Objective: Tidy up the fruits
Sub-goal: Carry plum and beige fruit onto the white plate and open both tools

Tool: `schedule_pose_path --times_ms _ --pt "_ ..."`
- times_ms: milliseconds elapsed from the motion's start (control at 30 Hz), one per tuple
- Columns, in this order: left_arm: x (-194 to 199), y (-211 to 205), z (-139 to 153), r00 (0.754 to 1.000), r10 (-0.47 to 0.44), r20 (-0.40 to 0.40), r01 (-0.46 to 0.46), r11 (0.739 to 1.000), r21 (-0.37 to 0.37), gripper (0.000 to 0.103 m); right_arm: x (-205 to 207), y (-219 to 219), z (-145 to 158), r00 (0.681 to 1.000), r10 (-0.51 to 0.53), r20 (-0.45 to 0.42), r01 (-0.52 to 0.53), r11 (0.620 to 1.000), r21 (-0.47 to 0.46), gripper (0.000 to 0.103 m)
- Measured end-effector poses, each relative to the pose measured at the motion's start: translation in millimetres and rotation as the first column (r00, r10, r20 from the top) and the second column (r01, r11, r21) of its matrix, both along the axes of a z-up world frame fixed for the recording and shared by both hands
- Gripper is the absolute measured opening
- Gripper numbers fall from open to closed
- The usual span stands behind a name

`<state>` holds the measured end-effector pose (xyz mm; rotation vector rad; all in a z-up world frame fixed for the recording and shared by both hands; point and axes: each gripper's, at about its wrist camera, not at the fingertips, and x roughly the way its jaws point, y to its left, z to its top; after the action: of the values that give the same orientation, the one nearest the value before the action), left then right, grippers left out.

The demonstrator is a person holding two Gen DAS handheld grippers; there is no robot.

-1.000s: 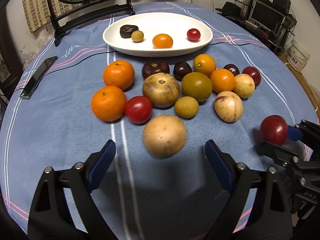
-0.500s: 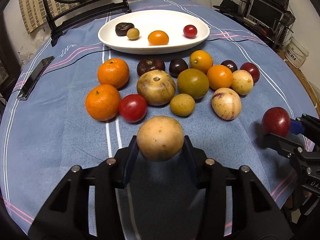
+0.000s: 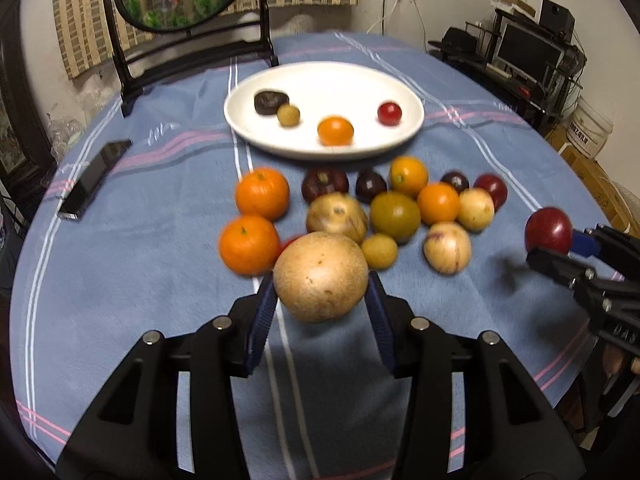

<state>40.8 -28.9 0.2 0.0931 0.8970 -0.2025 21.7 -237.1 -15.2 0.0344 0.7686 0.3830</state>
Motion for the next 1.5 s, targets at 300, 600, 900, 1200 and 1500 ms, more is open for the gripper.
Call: schedule_pose_path --times_ms 300,600,900,1200,1500 --pt "46.1 6.8 43.3 0.996 0.022 0.084 -0.021 1.000 -0.010 0.046 43.6 14.1 43.2 0.993 0.014 0.116 -0.012 1.000 -0.015 0.042" --pt "133.9 5.8 42.1 0.997 0.053 0.062 -0.052 0.998 -0.022 0.046 142.5 38.5 45.7 0.995 -0.022 0.102 0.030 0.997 -0.074 0.042" --pt "219.8 22.6 -4.6 0.987 0.138 -0.078 -0.137 0.990 0.015 0.046 238.9 51.5 5.9 0.994 -0.086 -0.063 0.080 0.993 -0.092 0.042" --pt "248.2 27.6 -11.9 0.981 0.171 -0.096 -0.172 0.985 -0.005 0.047 274.8 67.3 -13.5 0.981 -0.129 -0.147 0.115 0.988 -0.100 0.050" --pt "205.9 24.1 37.7 0.986 0.144 0.080 -0.142 0.990 -0.020 0.079 235.1 55.0 12.7 0.992 -0.124 -0.036 0.123 0.991 -0.046 0.072"
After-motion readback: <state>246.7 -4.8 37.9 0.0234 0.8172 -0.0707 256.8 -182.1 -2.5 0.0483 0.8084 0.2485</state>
